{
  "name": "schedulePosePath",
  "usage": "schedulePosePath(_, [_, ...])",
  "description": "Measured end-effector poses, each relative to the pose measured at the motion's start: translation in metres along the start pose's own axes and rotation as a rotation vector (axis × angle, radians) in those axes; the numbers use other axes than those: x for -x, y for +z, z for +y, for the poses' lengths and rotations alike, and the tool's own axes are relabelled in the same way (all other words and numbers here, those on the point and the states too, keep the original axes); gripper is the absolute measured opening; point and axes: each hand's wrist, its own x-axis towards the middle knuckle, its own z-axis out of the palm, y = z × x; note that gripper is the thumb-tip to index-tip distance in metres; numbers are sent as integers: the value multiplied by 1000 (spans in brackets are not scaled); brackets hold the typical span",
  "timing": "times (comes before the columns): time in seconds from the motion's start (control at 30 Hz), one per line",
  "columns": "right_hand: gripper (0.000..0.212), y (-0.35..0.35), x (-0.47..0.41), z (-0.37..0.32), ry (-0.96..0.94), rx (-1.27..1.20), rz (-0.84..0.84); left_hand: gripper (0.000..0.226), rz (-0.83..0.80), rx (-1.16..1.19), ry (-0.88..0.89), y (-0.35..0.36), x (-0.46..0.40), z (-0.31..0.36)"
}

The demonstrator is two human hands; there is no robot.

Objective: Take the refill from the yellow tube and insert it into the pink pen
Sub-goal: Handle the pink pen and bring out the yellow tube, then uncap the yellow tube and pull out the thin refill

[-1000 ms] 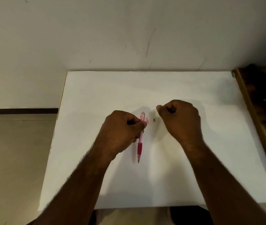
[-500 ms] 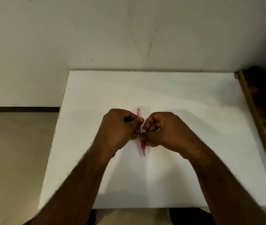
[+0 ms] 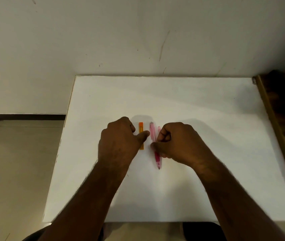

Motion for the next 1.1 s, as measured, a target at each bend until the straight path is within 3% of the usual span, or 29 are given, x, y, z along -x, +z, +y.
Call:
schedulePosePath(0.4, [17, -11, -4, 4, -59, -299, 299, 23, -22, 5, 69, -9, 7, 13])
schedulePosePath(0.57, [8, -17, -4, -1, -19, -636, 238, 20, 43, 132, 300, -17, 15, 21])
schedulePosePath(0.87, [8, -19, -5, -4, 6, -880, 222, 12, 65, 262, 447, -16, 11, 16])
schedulePosePath(1.1, [7, -13, -11, -7, 4, -940, 295, 9, 124, 285, 363, -26, 6, 1])
